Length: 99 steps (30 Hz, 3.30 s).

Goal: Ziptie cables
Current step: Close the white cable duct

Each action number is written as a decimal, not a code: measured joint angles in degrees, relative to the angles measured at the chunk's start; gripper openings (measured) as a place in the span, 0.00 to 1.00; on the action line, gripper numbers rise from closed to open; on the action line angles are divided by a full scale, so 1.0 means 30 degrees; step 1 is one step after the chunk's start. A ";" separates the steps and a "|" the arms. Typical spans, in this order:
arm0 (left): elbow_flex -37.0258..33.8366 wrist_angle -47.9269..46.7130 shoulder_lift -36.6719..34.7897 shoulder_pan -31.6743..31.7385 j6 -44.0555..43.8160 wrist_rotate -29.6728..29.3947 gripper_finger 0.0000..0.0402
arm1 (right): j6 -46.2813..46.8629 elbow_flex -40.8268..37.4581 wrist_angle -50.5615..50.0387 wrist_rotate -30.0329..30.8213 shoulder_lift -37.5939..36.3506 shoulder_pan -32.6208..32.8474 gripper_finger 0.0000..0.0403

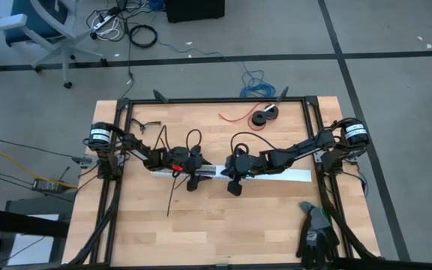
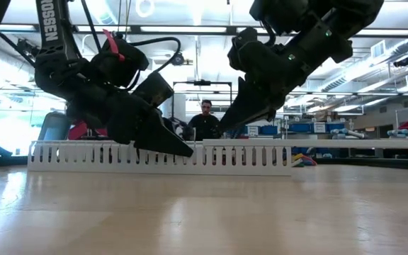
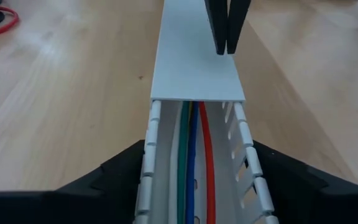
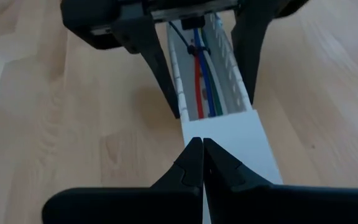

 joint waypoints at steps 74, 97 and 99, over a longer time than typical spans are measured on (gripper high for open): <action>-0.2856 0.1124 -0.1891 -0.0211 -0.3233 0.0225 0.70 | 0.2297 0.0685 -0.2468 -0.1025 0.0670 -0.1180 0.00; -0.2834 0.1022 -0.1872 -0.0816 -0.2142 -0.2778 0.58 | 0.0801 0.0612 -0.2705 0.0372 -0.0536 -0.0821 0.00; -0.2834 0.1022 -0.1872 -0.0816 -0.2145 -0.2777 0.58 | 0.0709 0.0622 -0.3124 0.0666 -0.1326 -0.0614 0.00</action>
